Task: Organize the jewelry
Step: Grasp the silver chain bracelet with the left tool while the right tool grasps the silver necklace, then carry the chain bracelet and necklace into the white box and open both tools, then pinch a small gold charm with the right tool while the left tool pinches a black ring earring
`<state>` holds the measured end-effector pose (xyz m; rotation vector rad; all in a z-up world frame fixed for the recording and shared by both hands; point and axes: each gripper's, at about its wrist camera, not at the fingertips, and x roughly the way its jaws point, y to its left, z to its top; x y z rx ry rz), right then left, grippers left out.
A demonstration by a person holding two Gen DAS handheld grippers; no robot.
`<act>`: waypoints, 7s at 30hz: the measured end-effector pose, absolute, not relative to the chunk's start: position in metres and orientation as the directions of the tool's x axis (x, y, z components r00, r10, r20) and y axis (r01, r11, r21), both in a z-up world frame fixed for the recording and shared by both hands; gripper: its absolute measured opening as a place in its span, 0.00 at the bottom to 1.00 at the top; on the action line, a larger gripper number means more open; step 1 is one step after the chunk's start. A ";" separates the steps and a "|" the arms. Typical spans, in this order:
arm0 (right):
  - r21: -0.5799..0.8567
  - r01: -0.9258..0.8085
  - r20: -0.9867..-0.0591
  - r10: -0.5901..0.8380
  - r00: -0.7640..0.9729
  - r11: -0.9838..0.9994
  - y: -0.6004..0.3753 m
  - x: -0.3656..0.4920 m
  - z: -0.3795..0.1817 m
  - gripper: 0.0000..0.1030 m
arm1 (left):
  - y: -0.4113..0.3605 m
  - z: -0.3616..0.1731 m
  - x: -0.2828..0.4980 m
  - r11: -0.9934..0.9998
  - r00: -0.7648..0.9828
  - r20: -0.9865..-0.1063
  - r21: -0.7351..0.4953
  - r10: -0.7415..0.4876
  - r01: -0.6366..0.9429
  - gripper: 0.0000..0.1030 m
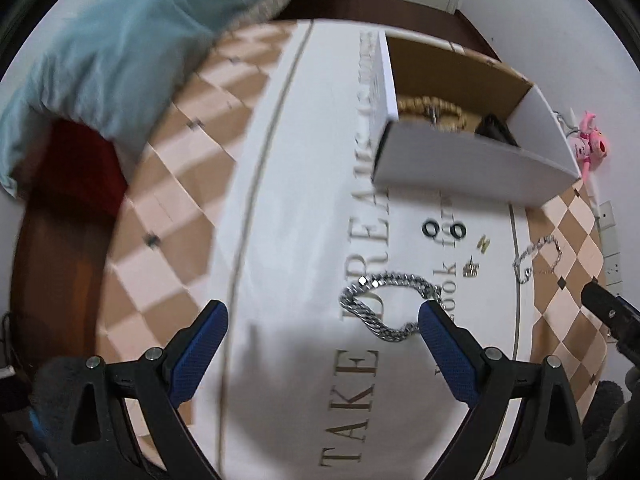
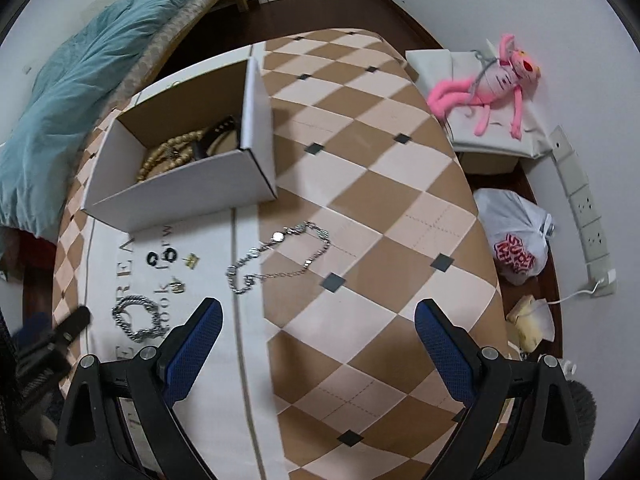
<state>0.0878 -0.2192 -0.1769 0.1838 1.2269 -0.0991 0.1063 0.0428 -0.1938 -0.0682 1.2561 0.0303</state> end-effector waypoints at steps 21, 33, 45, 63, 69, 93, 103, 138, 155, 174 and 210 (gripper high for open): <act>0.111 0.232 -0.944 0.030 0.327 0.966 -0.241 0.108 -0.206 0.87 | -0.001 -0.209 0.109 0.991 0.359 -0.924 -0.128 -0.136 0.045 0.05; -0.020 0.134 -0.927 -0.069 0.369 0.991 -0.216 0.139 -0.222 0.43 | 0.012 -0.160 0.107 0.976 0.444 -0.870 -0.209 -0.216 0.065 0.05; 0.165 0.051 -0.895 0.128 0.427 0.985 -0.194 0.115 -0.189 0.00 | 0.015 -0.125 0.110 0.956 0.481 -0.827 -0.276 -0.291 0.103 0.05; 0.217 -0.116 -0.760 0.243 0.603 0.969 -0.185 0.164 -0.029 0.00 | -0.001 -0.029 0.182 0.917 0.552 -0.732 -0.329 -0.399 0.227 0.05; 0.214 -0.101 -0.815 0.235 0.529 0.972 -0.185 0.222 -0.051 0.00 | -0.005 -0.052 0.225 0.934 0.513 -0.781 -0.283 -0.356 0.218 0.05; 0.046 -0.088 -0.934 0.075 0.349 0.995 -0.171 0.286 -0.131 0.01 | 0.007 -0.109 0.291 0.989 0.407 -0.903 -0.111 -0.140 0.092 0.11; 0.009 -0.035 -0.935 0.021 0.354 0.999 -0.180 0.260 -0.130 0.74 | 0.016 -0.112 0.259 0.999 0.475 -0.880 0.019 -0.003 0.042 0.90; -0.093 0.068 -0.834 -0.115 0.539 0.993 -0.186 0.161 -0.076 0.96 | 0.008 -0.066 0.160 1.000 0.583 -0.813 0.011 -0.006 0.025 0.97; -0.035 0.071 -0.784 -0.072 0.616 0.997 -0.187 0.117 -0.025 0.96 | 0.014 -0.034 0.129 1.000 0.639 -0.769 0.009 0.014 -0.012 0.97; 0.119 -0.073 -0.914 0.138 0.381 0.990 -0.115 0.109 -0.219 0.61 | 0.069 -0.201 0.122 0.988 0.401 -0.903 0.144 0.156 -0.058 0.97; 0.089 0.133 -0.891 0.019 0.454 0.987 -0.209 0.108 -0.207 0.12 | -0.027 -0.213 0.144 0.983 0.429 -0.902 0.030 -0.052 0.181 0.56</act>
